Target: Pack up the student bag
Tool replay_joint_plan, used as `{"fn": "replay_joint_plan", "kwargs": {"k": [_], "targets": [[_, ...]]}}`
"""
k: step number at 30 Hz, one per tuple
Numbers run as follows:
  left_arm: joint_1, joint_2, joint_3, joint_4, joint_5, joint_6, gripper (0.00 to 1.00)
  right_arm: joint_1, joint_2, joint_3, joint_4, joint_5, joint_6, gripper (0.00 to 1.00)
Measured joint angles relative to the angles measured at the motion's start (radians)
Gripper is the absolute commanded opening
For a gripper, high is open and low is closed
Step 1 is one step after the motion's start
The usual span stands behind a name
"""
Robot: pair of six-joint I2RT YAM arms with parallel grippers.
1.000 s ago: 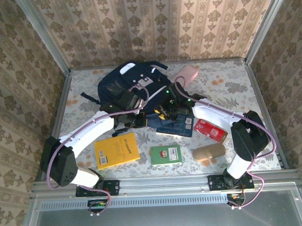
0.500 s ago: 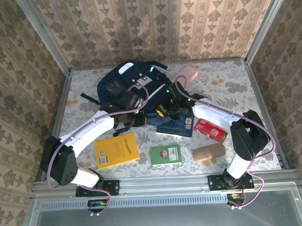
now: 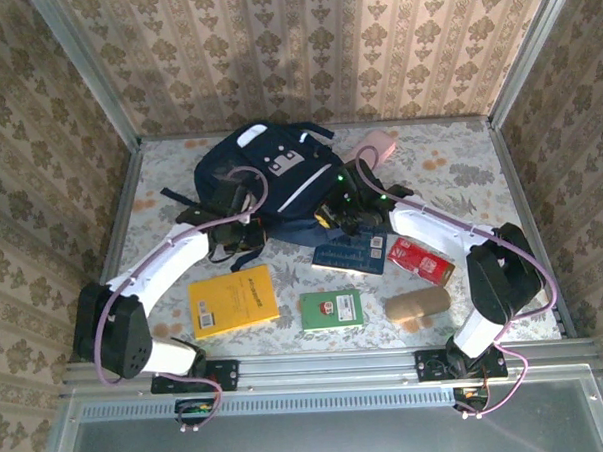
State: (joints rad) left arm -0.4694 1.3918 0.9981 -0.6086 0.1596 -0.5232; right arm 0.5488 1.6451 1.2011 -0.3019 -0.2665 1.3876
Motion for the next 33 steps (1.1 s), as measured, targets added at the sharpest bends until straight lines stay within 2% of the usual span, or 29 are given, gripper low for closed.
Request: {"fn": "replay_joint_plan", "kwargs": {"k": [14,17,19,24,29,33], "targets": [[0.165,0.053,0.006,0.039,0.02,0.0,0.0,-0.003,-0.003,0.0,0.02,-0.003,-0.025,0.0],[0.197,0.058,0.012,0.042,0.037,0.0,0.02,-0.003,-0.003,-0.003,0.039,-0.008,-0.03,0.0],[0.205,0.058,0.021,0.042,0.042,0.0,0.08,-0.003,-0.003,-0.006,0.05,-0.011,-0.032,0.0],[0.231,0.057,0.026,0.027,0.032,-0.01,0.33,-0.005,-0.003,-0.007,0.052,0.002,-0.056,0.0],[0.264,0.012,0.026,-0.009,-0.012,-0.017,0.45,0.001,0.0,-0.007,0.015,0.043,-0.113,0.07],[0.262,-0.128,0.022,-0.042,-0.031,-0.015,0.5,0.04,0.043,0.02,-0.013,0.069,-0.187,0.15]]}}
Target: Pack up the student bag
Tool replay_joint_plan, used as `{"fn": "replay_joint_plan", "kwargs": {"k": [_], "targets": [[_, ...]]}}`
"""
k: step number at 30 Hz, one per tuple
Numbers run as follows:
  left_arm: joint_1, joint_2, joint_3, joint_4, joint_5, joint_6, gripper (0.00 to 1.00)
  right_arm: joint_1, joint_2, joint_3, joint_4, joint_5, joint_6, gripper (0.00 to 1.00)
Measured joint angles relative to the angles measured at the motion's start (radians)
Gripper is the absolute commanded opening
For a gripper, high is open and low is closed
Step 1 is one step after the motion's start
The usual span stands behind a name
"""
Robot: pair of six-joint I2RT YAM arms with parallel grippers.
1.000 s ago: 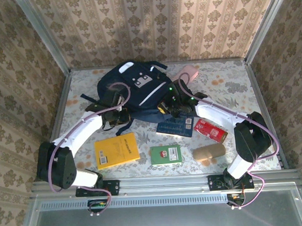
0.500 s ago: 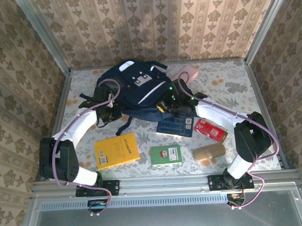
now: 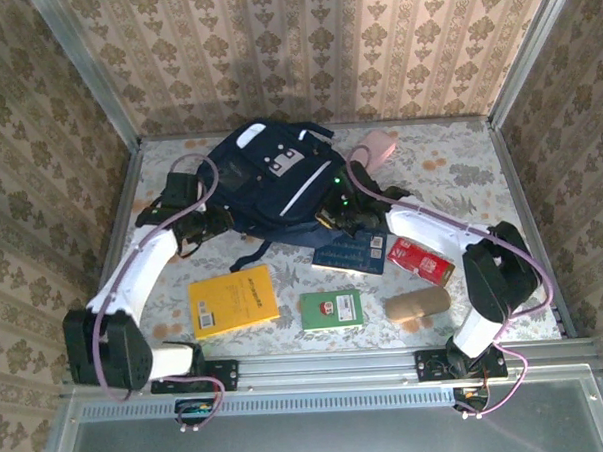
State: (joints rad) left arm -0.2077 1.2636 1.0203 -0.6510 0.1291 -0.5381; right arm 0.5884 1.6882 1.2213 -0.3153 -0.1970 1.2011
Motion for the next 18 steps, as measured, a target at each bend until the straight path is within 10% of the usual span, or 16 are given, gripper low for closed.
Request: {"fn": "replay_joint_plan", "kwargs": {"k": [10,18], "targets": [[-0.126,-0.059,0.002,-0.082,0.003,0.044,0.53,0.059,0.093,0.16,-0.169,0.163,-0.354,0.7],[-0.317,-0.005,0.093,-0.119,-0.023,0.143,0.53,0.047,-0.204,0.069,-0.303,0.33,-0.581,0.76]]}}
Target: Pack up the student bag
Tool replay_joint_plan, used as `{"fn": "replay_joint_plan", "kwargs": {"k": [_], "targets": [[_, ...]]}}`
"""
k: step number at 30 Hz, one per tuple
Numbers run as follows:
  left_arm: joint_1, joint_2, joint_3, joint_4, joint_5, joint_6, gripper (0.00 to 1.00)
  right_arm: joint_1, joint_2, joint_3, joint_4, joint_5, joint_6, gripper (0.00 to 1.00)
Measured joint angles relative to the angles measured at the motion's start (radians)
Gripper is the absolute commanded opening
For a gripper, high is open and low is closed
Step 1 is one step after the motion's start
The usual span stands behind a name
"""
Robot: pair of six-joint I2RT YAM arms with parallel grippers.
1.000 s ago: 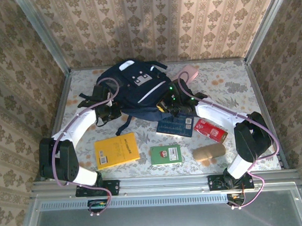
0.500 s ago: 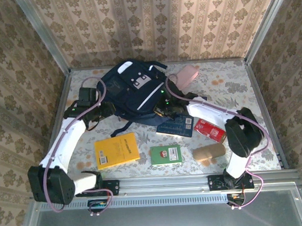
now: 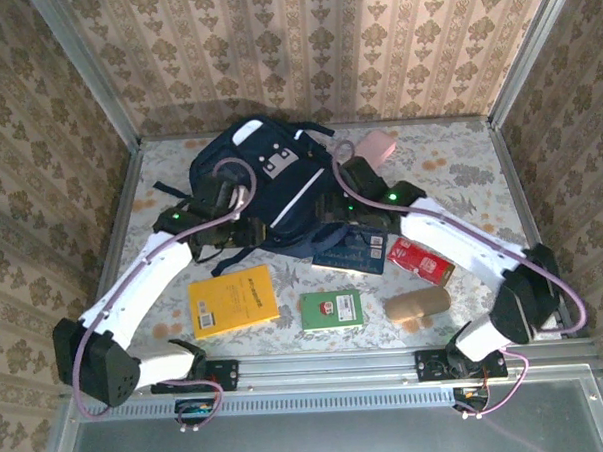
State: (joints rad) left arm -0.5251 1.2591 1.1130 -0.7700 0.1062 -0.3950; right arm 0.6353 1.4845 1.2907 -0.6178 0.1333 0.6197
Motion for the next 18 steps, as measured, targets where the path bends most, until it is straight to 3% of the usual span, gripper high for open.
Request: {"fn": "replay_joint_plan", "kwargs": {"k": [4,7,11,18], "targets": [[-0.109,0.094,0.082,-0.008,-0.025,0.041,0.54,-0.053,-0.068,-0.037,-0.219,0.113,0.146,0.8],[-0.163,0.15,0.11,0.019,-0.024,0.052,0.54,-0.135,-0.137,-0.161,-0.359,0.117,0.298,0.82],[-0.158,0.169,0.11,0.053,-0.021,0.052,0.55,-0.188,-0.357,-0.403,-0.502,0.068,0.505,0.83],[-0.126,0.161,0.108,0.105,0.011,0.052,0.55,-0.222,-0.608,-0.633,-0.511,-0.015,0.817,0.85]]}}
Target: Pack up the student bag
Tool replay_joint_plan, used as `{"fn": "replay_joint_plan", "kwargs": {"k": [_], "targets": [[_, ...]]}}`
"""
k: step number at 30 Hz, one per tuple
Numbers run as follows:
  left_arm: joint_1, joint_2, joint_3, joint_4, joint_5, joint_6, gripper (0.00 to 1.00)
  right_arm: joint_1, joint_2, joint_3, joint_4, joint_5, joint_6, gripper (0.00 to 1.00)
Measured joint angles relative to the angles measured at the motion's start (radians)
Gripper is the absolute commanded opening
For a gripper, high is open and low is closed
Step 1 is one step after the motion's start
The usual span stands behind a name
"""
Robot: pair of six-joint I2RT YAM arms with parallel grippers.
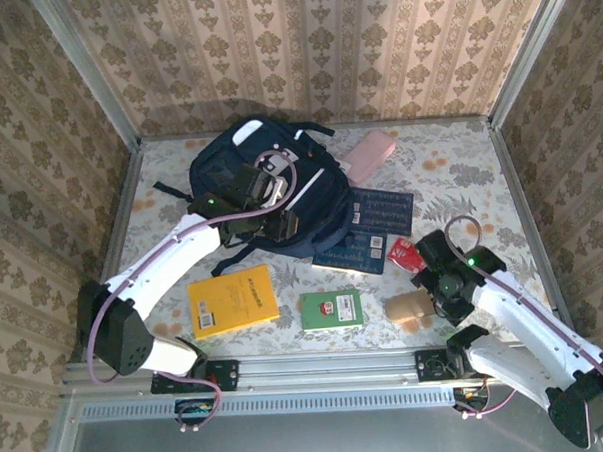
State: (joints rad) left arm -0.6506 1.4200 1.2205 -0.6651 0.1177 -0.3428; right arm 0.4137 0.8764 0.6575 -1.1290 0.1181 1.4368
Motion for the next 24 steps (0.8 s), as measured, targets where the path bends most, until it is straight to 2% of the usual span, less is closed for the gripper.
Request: {"fn": "replay_joint_plan", "kwargs": {"k": [7,16,19,24], "targets": [[0.022,-0.069,-0.016,0.02,0.015,0.005,0.55,-0.004,-0.016,-0.137,0.14,-0.014,0.239,0.87],[0.022,-0.084,-0.02,0.027,0.027,0.007,0.55,-0.003,0.071,-0.172,0.319,-0.014,0.326,0.85],[0.022,-0.084,-0.023,0.027,0.028,0.007,0.55,-0.003,0.119,-0.197,0.372,-0.014,0.33,0.79],[0.03,-0.084,-0.023,0.03,0.032,0.007,0.55,-0.004,0.143,-0.208,0.381,-0.018,0.328,0.61]]}}
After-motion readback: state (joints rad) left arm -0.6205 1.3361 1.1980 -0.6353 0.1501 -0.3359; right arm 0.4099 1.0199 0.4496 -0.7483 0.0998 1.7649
